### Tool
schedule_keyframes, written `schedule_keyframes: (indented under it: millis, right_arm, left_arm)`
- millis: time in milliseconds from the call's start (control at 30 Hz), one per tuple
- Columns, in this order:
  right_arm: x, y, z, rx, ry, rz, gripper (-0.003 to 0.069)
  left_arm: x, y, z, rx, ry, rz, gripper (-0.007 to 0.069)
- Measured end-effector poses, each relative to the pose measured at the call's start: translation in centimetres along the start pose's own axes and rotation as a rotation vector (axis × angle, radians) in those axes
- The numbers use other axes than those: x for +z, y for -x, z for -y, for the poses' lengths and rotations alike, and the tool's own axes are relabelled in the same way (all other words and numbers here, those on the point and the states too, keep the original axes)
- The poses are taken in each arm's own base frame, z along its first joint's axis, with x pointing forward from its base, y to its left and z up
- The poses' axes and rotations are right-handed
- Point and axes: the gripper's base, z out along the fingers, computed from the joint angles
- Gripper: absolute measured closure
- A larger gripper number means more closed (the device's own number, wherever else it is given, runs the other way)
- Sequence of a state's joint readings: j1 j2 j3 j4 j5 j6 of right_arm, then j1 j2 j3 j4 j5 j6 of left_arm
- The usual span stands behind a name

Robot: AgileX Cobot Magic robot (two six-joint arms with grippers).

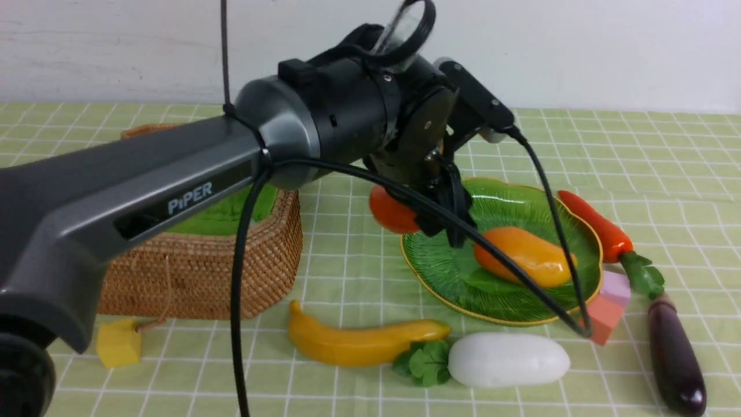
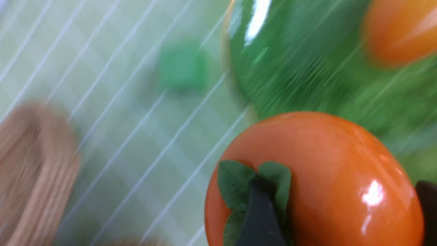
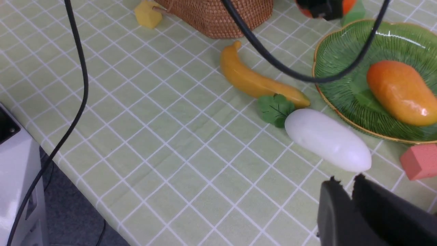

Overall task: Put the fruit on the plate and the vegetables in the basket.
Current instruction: Grab a tomato with your left arm and place it on the plate on the right, then use the left arm to grab a banana and put it into the right plate

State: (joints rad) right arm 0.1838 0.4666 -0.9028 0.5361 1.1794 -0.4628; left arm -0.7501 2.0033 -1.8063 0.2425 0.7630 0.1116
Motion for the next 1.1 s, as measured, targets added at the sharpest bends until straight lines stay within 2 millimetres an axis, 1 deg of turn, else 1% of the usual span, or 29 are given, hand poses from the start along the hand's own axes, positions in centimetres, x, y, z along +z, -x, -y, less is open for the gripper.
schedule_keyframes:
  millis: [67,100,133,167,200,233,267,333,367,433,500,567,633,667,733,767,800,833,867,900,967,1033,1067,1100]
  right_arm:
    - [0.0,0.0,0.0,0.0,-0.001,0.003,0.0574]
    - [0.0,0.0,0.0,0.0,-0.001,0.003,0.0574]
    - [0.0,0.0,0.0,0.0,-0.001,0.003,0.0574]
    - [0.0,0.0,0.0,0.0,-0.001,0.003,0.0574]
    - [0.0,0.0,0.0,0.0,-0.001,0.003,0.0573]
    - [0.0,0.0,0.0,0.0,-0.001,0.003,0.0573]
    - [0.0,0.0,0.0,0.0,-0.001,0.003,0.0572]
    - [0.0,0.0,0.0,0.0,-0.001,0.003,0.0571]
    - [0.0,0.0,0.0,0.0,-0.001,0.003,0.0571]
    - [0.0,0.0,0.0,0.0,-0.001,0.003,0.057]
    - [0.0,0.0,0.0,0.0,-0.001,0.003,0.0567]
    - [0.0,0.0,0.0,0.0,-0.002,0.003,0.0566]
    - [0.0,0.0,0.0,0.0,-0.002,0.003,0.0564]
    - [0.0,0.0,0.0,0.0,-0.003,0.003,0.0564]
    - [0.0,0.0,0.0,0.0,-0.003,0.005,0.0563]
    - [0.0,0.0,0.0,0.0,-0.003,0.005,0.0562]
    - [0.0,0.0,0.0,0.0,-0.003,0.005,0.0561]
    - [0.0,0.0,0.0,0.0,-0.003,0.005,0.0561]
    - [0.0,0.0,0.0,0.0,-0.002,0.005,0.0561]
    - [0.0,0.0,0.0,0.0,-0.002,0.005,0.056]
    - [0.0,0.0,0.0,0.0,-0.003,0.005,0.0557]
    - [0.0,0.0,0.0,-0.002,-0.003,0.005,0.0556]
    - [0.0,0.0,0.0,-0.002,-0.003,0.005,0.0556]
    - [0.0,0.0,0.0,-0.003,-0.004,0.003,0.0554]
  left_arm:
    - [2.0,0.2,0.9,0.008,-0.029,0.054,0.0122]
    - [2.2,0.3,0.9,0.01,-0.029,0.065,0.0122]
    - [3.7,0.0,1.3,0.025,-0.032,0.072,0.0122]
    - [4.0,0.0,1.4,0.032,-0.03,0.078,0.0122]
    - [5.4,-0.4,1.6,0.044,-0.029,0.073,0.0122]
    - [6.1,-0.7,1.8,0.05,-0.031,0.069,0.0122]
    - [6.5,-0.9,1.9,0.052,-0.032,0.063,0.0122]
    - [6.7,-0.9,2.0,0.052,-0.033,0.062,0.0121]
    - [6.6,-0.9,1.9,0.052,-0.032,0.066,0.0097]
    - [6.0,-0.7,1.8,0.05,-0.031,0.06,0.0014]
    - [4.9,-0.6,1.5,0.042,-0.033,0.039,-0.0024]
    - [2.8,-0.5,1.1,0.028,-0.039,0.0,-0.0038]
    - [0.7,-0.5,0.8,0.003,-0.058,-0.043,-0.003]
    - [-0.7,-0.5,0.5,-0.008,-0.065,-0.062,-0.0022]
    - [-3.2,-1.2,0.4,-0.024,-0.103,-0.161,0.0027]
    - [-3.5,-1.3,0.4,-0.025,-0.111,-0.172,0.0043]
    - [-5.0,-2.0,0.5,-0.013,-0.143,-0.236,0.0097]
    - [-5.7,-2.8,0.8,0.009,-0.178,-0.293,0.0165]
    - [-6.0,-3.5,1.1,0.039,-0.205,-0.323,0.0201]
    - [-6.0,-4.3,1.4,0.077,-0.234,-0.356,0.0277]
    - [-5.2,-6.1,2.3,0.167,-0.292,-0.42,0.0384]
    - [-4.0,-7.7,3.0,0.262,-0.336,-0.464,0.0432]
    - [-3.8,-7.8,3.0,0.27,-0.338,-0.461,0.0433]
    - [-2.5,-8.5,3.4,0.342,-0.344,-0.453,0.0415]
